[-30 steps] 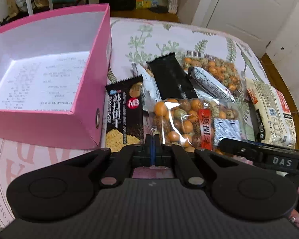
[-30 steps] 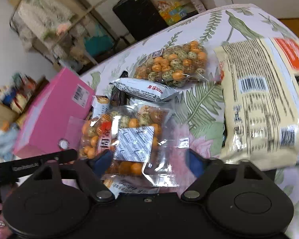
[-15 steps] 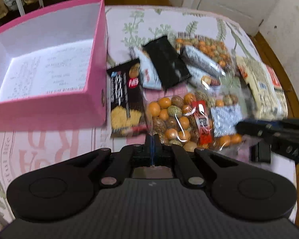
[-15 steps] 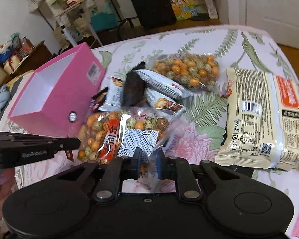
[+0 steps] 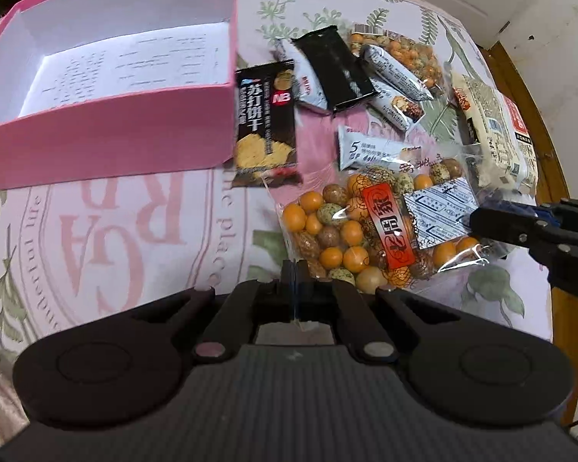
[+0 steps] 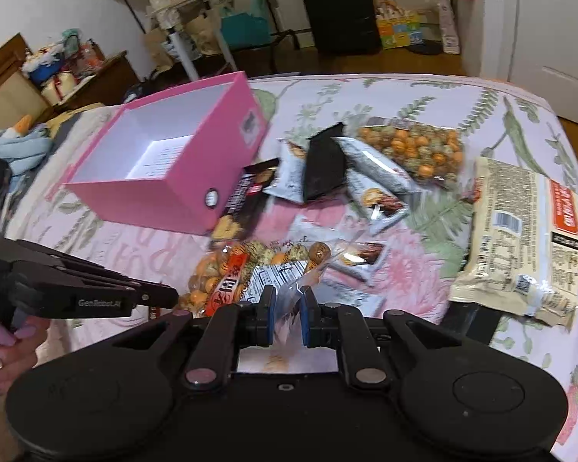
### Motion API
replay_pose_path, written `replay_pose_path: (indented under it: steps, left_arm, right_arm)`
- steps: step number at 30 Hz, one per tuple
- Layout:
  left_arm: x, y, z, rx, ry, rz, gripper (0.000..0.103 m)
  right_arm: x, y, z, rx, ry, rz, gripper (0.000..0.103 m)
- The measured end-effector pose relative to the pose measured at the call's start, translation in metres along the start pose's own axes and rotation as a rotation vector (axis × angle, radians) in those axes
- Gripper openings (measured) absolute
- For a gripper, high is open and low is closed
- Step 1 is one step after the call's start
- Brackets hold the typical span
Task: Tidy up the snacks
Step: 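Lift the peanut bag with the right tool toward the pink box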
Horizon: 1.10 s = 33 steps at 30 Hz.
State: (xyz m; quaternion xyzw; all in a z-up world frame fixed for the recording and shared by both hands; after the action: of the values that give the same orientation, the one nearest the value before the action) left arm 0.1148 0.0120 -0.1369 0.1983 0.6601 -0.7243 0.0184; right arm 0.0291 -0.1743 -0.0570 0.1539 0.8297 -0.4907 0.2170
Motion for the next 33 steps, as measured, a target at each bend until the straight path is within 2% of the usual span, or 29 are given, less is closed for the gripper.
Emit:
replay_pose_path:
  steps: [6, 14, 24, 25, 26, 27, 28, 30, 33]
  left_arm:
    - [0.005, -0.02, -0.021, 0.021, -0.033, -0.005, 0.0]
    - [0.001, -0.05, -0.046, -0.024, -0.011, 0.061, 0.0]
    - [-0.034, -0.084, -0.097, 0.003, -0.091, 0.152, 0.0]
    - [-0.04, -0.09, -0.101, 0.008, -0.096, 0.176, 0.0]
    - [-0.047, -0.097, -0.102, 0.013, -0.09, 0.201, 0.0]
    - [-0.054, -0.103, -0.103, 0.015, -0.08, 0.231, 0.0]
    - [-0.062, -0.107, -0.105, 0.016, -0.073, 0.254, 0.0]
    - [-0.072, -0.102, -0.113, -0.02, -0.09, 0.248, 0.0]
    - [-0.072, -0.09, -0.127, -0.004, -0.111, 0.235, 0.0]
  right_arm:
    - [-0.006, -0.003, -0.031, -0.025, -0.063, -0.012, 0.016]
    - [-0.027, -0.009, -0.074, -0.056, -0.136, 0.037, 0.016]
    - [-0.083, -0.006, -0.115, -0.119, -0.2, 0.105, 0.015]
    - [-0.09, -0.004, -0.119, -0.132, -0.203, 0.114, 0.013]
    - [-0.096, 0.001, -0.122, -0.156, -0.202, 0.111, 0.005]
    - [-0.103, 0.009, -0.125, -0.193, -0.187, 0.101, 0.002]
    - [-0.108, 0.015, -0.129, -0.208, -0.189, 0.096, 0.002]
    - [-0.118, 0.036, -0.132, -0.19, -0.205, 0.083, 0.002]
    - [-0.125, 0.061, -0.127, -0.156, -0.196, 0.037, 0.002]
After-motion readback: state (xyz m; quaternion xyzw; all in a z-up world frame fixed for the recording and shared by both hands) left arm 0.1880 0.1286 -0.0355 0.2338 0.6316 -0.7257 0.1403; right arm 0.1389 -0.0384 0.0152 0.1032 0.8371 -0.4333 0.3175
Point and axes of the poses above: each gripper's, at about its wrist camera, not at the fingertips, and y roughly the way its jaws point, z to its right, x to its underside, the point moved 4 cm from there along y, roughly the way its jaws point, and after that the axes turned 11 degrees about -x, right-handed, at the moved point
